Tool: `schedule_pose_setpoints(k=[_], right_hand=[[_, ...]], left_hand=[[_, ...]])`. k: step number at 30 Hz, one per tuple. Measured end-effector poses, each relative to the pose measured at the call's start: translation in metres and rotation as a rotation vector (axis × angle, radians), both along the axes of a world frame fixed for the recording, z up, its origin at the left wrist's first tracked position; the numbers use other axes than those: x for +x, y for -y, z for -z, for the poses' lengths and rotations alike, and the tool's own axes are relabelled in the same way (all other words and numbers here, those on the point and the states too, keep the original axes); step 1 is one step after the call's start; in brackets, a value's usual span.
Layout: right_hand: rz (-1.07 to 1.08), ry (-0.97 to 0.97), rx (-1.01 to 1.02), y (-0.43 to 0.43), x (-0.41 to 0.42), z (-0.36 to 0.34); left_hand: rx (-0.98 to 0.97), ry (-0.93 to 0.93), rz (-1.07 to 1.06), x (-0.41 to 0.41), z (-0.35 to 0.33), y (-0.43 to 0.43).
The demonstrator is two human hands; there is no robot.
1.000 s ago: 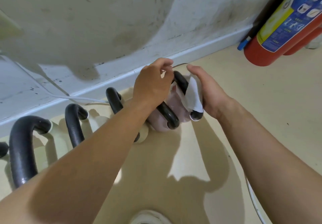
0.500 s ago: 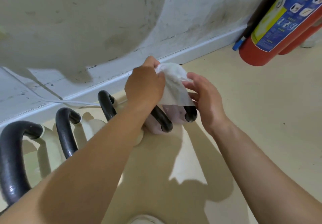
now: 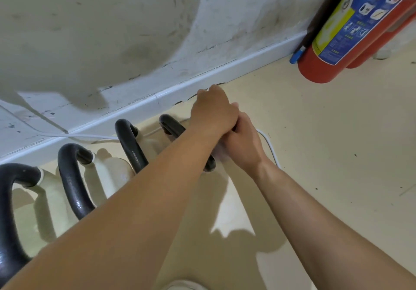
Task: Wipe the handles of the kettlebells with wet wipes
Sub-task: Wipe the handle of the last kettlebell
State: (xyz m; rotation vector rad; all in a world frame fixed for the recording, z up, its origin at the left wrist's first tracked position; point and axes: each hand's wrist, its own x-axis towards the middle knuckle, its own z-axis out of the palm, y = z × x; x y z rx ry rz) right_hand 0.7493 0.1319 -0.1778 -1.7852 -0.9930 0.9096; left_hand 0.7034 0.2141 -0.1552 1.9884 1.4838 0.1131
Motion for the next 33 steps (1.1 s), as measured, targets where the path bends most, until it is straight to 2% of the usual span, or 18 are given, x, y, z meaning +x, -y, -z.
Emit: schedule_pose_setpoints(k=[3, 7, 11, 16, 21, 23, 25, 27, 33], right_hand=[[0.037, -0.027, 0.082, 0.003, -0.007, 0.006], [0.148, 0.023, 0.000, 0.009, -0.007, 0.007], [0.139, 0.035, -0.125, 0.009, -0.007, 0.016], [0.157, 0.095, -0.164, 0.007, -0.009, 0.023], [0.125, 0.170, -0.147, 0.016, -0.023, 0.025], [0.129, 0.160, -0.157, 0.017, -0.024, 0.024], [0.136, 0.137, -0.163, 0.014, -0.019, 0.023], [0.124, 0.120, -0.175, 0.011, -0.012, 0.021], [0.084, 0.142, -0.197, 0.011, -0.009, 0.022]], left_hand=[[-0.111, -0.106, -0.032, 0.017, 0.002, 0.001], [-0.120, -0.139, -0.092, 0.033, 0.001, -0.015], [-0.085, -0.327, 0.040, 0.035, -0.008, -0.035], [-0.054, -0.506, 0.224, 0.034, -0.009, -0.040], [0.003, -0.547, 0.225, 0.022, -0.014, -0.030], [-0.104, -0.476, 0.198, 0.017, -0.016, -0.038], [-0.328, -0.308, 0.121, 0.014, -0.020, -0.044], [-0.517, -0.134, -0.069, 0.012, -0.020, -0.041], [-0.830, 0.263, -0.533, 0.001, -0.018, -0.032]])
